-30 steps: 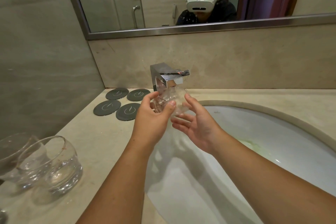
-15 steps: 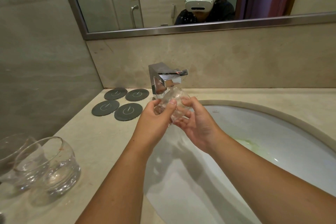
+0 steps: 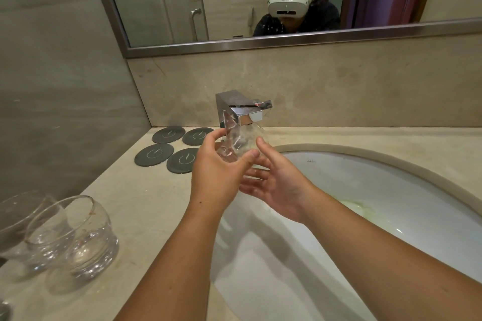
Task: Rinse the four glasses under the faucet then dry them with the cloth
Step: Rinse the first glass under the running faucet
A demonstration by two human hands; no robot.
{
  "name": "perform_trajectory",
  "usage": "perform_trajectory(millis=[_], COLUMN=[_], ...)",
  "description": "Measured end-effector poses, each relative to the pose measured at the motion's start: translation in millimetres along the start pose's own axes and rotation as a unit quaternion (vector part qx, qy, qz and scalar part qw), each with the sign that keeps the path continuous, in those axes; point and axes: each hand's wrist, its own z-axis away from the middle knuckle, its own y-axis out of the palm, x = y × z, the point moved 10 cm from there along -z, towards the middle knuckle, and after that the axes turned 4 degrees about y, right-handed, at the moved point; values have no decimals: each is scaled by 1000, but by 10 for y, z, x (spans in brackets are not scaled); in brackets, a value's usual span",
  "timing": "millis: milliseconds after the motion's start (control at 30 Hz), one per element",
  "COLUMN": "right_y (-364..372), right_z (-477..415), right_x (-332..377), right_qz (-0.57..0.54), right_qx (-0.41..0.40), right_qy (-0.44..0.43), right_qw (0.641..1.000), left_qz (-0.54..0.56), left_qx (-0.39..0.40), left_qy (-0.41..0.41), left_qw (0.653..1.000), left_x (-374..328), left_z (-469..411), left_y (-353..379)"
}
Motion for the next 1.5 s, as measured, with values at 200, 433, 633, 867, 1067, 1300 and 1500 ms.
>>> perform_trajectory(millis=[200, 433, 633, 867, 1067, 1300, 1500], right_y=[9, -163, -260, -352, -376, -557, -600], right_z=[79, 55, 186, 278, 347, 324, 216], right_x=[107, 164, 295, 371, 445, 154, 208], right_qz=[-19, 40, 104, 183, 126, 39, -25], right_qx=[16, -12, -2, -31, -93, -124, -155], right_qy=[-35, -45, -61, -76, -90, -10, -71], right_qw=[999, 998, 993, 980, 984, 991, 985], left_qz=[35, 10, 30, 85, 184, 221, 153], left_qx=[50, 101, 135, 159, 138, 145, 173], left_qy=[-31, -71, -88, -127, -191, -166, -140], left_qw=[998, 992, 986, 975, 954, 950, 963], left_x=[45, 138, 171, 148, 160, 115, 204], left_z=[51, 112, 132, 199, 208, 223, 188], left_y=[121, 231, 342, 456, 475, 567, 607])
